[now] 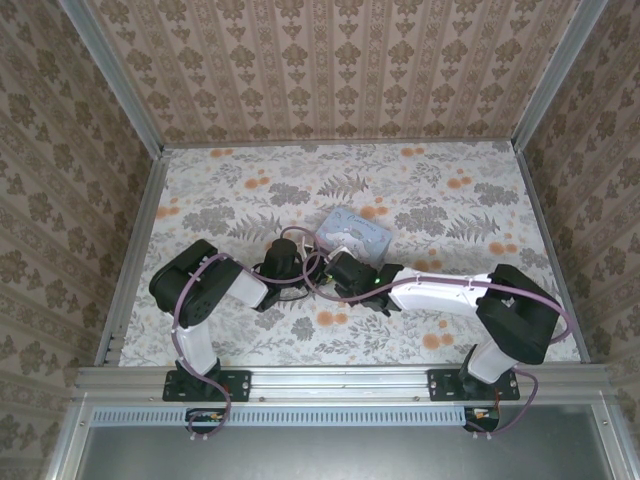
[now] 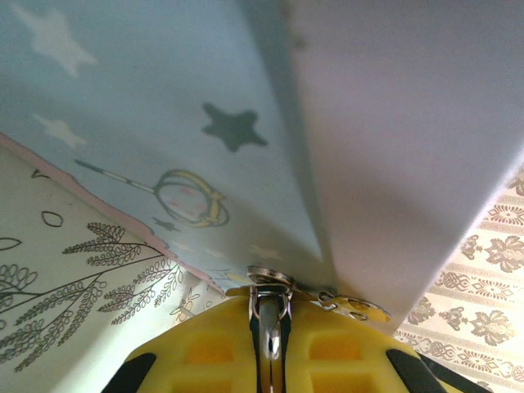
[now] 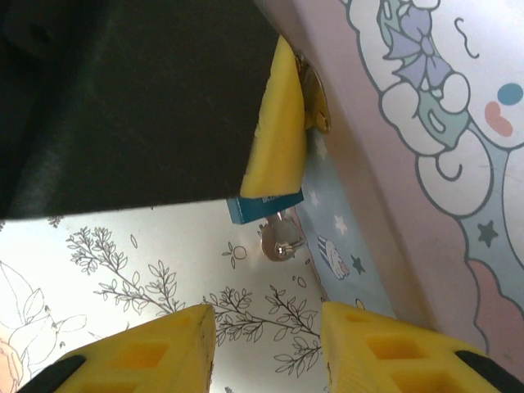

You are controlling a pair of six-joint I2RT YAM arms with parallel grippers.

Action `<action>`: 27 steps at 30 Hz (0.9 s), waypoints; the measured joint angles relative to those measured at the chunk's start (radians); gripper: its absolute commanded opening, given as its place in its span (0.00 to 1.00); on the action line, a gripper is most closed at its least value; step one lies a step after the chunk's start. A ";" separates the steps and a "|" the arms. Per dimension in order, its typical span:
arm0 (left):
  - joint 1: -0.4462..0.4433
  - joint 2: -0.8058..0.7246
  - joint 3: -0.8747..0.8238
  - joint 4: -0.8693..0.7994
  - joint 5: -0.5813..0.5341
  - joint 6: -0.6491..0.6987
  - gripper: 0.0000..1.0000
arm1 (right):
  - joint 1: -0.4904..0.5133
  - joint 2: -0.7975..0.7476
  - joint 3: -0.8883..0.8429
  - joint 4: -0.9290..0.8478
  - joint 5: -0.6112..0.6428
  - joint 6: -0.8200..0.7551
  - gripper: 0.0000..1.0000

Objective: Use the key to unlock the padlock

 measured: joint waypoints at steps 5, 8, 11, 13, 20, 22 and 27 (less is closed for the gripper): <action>0.000 0.000 0.000 0.000 0.000 0.000 0.00 | 0.012 0.039 0.028 0.014 0.050 -0.013 0.38; 0.000 0.000 0.000 0.000 0.000 0.000 0.00 | 0.019 0.061 0.037 0.023 0.090 -0.016 0.36; 0.000 0.000 0.000 0.000 -0.002 0.000 0.00 | 0.025 0.075 0.040 0.026 0.117 -0.019 0.36; 0.001 0.000 0.000 0.000 -0.005 0.000 0.00 | 0.028 0.084 0.043 0.030 0.133 -0.019 0.36; 0.001 0.000 0.000 -0.002 -0.021 -0.003 0.00 | 0.038 0.120 0.043 0.066 0.199 -0.017 0.29; 0.002 0.000 0.000 -0.001 -0.024 -0.005 0.00 | 0.042 0.133 0.043 0.083 0.226 -0.013 0.27; 0.002 0.003 0.006 0.005 -0.040 -0.013 0.00 | 0.047 0.160 0.039 0.144 0.296 0.020 0.21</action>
